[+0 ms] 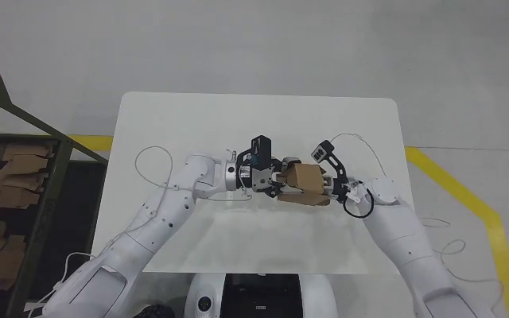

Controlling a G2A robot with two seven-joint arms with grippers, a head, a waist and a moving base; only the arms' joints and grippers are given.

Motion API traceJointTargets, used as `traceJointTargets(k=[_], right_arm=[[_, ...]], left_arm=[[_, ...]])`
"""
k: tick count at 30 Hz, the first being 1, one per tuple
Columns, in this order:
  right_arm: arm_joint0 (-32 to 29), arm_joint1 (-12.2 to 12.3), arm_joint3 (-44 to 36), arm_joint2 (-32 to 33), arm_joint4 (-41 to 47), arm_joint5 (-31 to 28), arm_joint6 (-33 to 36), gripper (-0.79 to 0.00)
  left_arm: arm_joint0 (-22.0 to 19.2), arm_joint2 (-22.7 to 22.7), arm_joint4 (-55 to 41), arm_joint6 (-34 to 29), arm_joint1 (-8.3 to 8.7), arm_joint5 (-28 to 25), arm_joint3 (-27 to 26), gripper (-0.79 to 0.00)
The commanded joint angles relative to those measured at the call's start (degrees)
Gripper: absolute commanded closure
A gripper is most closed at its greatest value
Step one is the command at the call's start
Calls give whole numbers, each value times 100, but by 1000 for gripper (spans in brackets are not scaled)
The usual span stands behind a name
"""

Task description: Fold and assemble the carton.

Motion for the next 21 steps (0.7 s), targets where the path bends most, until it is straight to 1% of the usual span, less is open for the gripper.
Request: traceJointTargets(k=[1,10,16,21], right_arm=[[38,-24,17,-65,0,4,-12,0],[150,-85,190,-180,58,-83,3,0],[114,-34,342,-14,-12,-175,-72,0],[6,28,318,170,-6,-213,-107,0]], left_arm=[[0,1,0,12,-2,0,-2,-305],[0,-5,-8,-5,-9,6,16,-305],[0,-23,-14,23,-10,0,23,-305],[20,-53,3,65,-1,0,10,-305]])
